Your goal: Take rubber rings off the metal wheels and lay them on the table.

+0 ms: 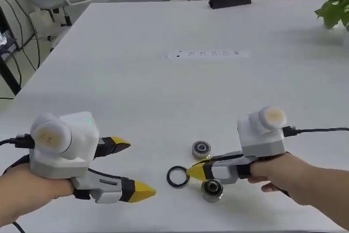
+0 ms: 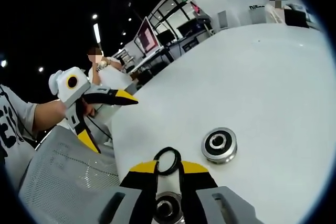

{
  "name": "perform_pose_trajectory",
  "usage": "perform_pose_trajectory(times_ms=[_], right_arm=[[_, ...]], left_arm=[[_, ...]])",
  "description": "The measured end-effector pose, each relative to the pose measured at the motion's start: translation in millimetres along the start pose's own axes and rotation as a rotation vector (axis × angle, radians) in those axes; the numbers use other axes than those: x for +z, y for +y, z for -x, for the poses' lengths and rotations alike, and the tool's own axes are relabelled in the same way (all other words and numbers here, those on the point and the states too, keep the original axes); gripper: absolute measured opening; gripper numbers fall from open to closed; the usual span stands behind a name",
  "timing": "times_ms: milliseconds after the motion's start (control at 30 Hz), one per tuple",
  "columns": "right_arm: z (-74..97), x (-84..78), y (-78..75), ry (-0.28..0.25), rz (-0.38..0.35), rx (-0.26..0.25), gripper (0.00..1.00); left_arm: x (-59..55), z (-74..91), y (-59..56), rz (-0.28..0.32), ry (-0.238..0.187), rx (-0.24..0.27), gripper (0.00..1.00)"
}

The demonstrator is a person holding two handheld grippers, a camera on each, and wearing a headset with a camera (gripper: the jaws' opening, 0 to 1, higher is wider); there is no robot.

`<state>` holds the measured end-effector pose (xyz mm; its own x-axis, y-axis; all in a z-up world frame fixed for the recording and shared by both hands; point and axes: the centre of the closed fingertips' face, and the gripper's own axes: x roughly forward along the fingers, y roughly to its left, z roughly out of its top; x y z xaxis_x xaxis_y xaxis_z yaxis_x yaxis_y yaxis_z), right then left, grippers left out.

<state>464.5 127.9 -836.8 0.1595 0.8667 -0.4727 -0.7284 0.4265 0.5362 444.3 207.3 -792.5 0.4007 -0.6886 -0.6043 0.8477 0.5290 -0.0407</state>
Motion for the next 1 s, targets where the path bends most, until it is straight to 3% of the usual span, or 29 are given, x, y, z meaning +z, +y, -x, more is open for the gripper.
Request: perform_pose_trajectory(times_ms=[433, 733, 1000], right_arm=[[24.8, 26.5, 6.0, -0.099, 0.044, -0.017, 0.27], [47.3, 37.1, 14.6, -0.131, 0.185, -0.054, 0.41], [68.0, 31.9, 19.3, -0.105, 0.302, -0.097, 0.53]], left_arm=[[11.3, 1.2, -4.1, -0.012, -0.021, -0.005, 0.69], [14.0, 6.9, -5.8, -0.003, -0.038, 0.002, 0.69], [18.1, 16.0, -11.5, -0.011, -0.048, 0.015, 0.7]])
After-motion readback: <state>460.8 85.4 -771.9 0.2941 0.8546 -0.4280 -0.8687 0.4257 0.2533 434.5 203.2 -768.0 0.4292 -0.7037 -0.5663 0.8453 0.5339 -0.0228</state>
